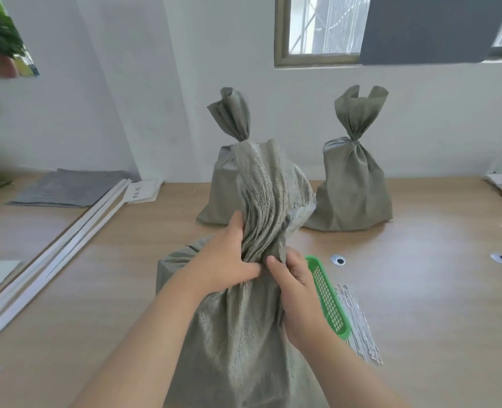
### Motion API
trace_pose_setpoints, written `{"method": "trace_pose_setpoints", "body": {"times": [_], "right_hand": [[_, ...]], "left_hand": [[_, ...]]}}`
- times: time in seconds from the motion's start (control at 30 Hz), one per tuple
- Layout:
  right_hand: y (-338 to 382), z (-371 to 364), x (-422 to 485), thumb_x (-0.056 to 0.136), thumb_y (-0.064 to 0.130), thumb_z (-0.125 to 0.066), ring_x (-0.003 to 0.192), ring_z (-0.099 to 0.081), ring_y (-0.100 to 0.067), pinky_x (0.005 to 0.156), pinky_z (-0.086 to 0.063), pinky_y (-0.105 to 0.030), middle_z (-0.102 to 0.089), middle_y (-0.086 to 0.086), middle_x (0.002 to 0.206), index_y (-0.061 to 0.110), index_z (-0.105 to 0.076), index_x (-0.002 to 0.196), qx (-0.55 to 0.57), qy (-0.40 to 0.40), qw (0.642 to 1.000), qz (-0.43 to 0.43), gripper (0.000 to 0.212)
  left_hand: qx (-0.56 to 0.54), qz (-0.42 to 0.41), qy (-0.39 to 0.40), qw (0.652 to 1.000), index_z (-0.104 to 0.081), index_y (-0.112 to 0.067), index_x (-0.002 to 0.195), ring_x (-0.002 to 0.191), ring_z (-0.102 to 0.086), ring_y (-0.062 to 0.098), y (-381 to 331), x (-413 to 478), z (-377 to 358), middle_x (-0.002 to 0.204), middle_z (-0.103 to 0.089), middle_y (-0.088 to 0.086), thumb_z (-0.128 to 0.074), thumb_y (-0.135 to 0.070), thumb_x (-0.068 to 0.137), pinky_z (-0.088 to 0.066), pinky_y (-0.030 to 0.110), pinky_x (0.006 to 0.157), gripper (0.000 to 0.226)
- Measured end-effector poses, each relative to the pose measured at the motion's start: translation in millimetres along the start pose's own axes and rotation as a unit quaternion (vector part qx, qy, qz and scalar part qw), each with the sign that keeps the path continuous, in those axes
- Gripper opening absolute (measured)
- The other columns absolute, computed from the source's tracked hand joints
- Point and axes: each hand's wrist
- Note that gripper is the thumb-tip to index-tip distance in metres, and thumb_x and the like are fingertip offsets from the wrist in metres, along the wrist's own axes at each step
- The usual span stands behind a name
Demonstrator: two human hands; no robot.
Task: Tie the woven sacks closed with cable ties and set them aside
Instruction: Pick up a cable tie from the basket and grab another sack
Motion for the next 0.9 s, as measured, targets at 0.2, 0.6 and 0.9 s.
{"method": "trace_pose_setpoints", "body": {"times": [0.2, 0.6, 0.9], "right_hand": [[13.9, -7.1, 20.0, 0.072, 0.020, -0.084, 0.122, -0.063, -0.029, 0.105, -0.049, -0.049, -0.067, -0.015, 0.128, 0.010, -0.048, 0.136, 0.053, 0.071, 0.995, -0.037, 0.074], [42.0, -33.8, 40.0, 0.076, -0.014, -0.070, 0.099, -0.072, -0.041, 0.089, -0.057, -0.054, -0.074, -0.025, 0.104, -0.001, -0.070, 0.109, 0.031, 0.034, 0.999, 0.025, 0.036], [39.9, -58.1, 37.5, 0.072, -0.013, -0.073, 0.105, -0.071, -0.031, 0.093, -0.057, -0.048, -0.075, -0.018, 0.106, 0.008, -0.073, 0.102, 0.002, 0.101, 0.993, 0.057, 0.037]], "left_hand": [[0.039, -0.036, 0.017, 0.998, -0.039, -0.024, 0.132, 0.107, -0.064, 0.021, 2.8, 2.7, -4.0, 0.117, -0.066, -0.001, -0.065, -0.019, 0.073, -0.052, 0.043, 0.092, 0.065], [-0.018, -0.024, 0.029, 0.999, -0.024, -0.030, 0.113, 0.094, -0.065, 0.009, 12.6, -3.5, 2.2, 0.106, -0.060, -0.002, -0.084, -0.039, 0.057, -0.057, 0.042, 0.081, 0.082], [-0.054, -0.032, 0.044, 0.997, -0.041, -0.048, 0.125, 0.108, -0.050, -0.026, 21.1, -5.6, 13.2, 0.120, -0.056, -0.030, -0.100, -0.027, 0.049, -0.041, 0.001, 0.084, 0.098]]}}
Point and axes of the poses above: each hand's wrist, its own x-axis towards the middle knuckle, its own z-axis out of the back of the hand, y = z × x
